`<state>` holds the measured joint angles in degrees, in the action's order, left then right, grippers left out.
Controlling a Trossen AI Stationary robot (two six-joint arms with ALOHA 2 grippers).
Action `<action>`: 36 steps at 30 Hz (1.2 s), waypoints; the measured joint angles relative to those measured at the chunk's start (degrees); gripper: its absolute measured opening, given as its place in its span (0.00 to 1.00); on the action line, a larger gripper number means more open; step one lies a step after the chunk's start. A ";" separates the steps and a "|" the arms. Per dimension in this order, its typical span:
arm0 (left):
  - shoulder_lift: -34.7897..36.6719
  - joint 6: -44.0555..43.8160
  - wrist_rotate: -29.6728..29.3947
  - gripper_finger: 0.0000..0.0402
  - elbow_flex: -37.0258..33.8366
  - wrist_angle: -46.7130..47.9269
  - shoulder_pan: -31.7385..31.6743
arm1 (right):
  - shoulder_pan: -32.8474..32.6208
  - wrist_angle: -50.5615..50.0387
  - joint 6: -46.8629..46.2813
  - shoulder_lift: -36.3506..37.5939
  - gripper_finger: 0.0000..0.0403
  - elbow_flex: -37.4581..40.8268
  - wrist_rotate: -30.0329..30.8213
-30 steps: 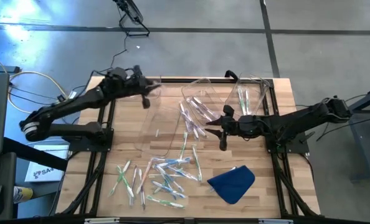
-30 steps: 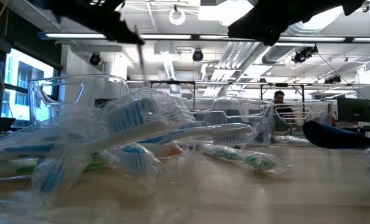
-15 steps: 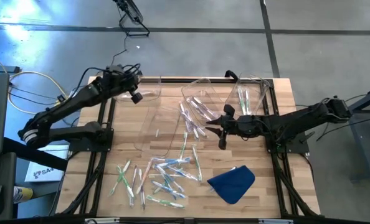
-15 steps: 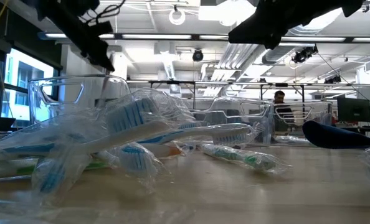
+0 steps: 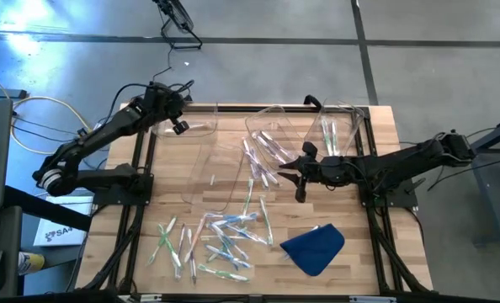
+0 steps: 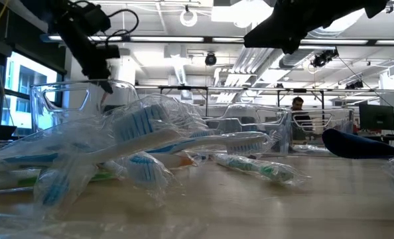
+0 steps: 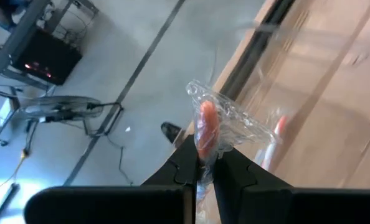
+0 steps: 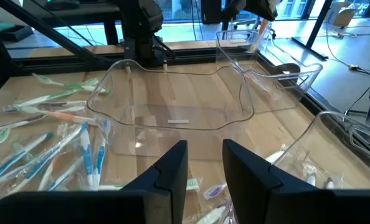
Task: Pick & Place Toothbrushes
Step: Put the orange toothbrush into the top left transparent bin
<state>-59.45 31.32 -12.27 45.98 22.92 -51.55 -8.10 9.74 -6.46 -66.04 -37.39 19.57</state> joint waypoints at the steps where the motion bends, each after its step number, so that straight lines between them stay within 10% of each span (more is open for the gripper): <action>1: -0.71 0.38 -0.11 0.05 0.00 0.00 -0.29 | 0.00 -0.02 -0.02 0.00 0.23 0.00 0.00; 36: -17.34 7.60 1.20 0.07 0.06 -4.07 -1.32 | 0.00 -0.09 -0.02 0.00 0.23 0.00 0.00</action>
<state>-76.79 38.92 -11.07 46.03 18.85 -52.87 -8.10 9.65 -6.48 -66.04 -37.39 19.57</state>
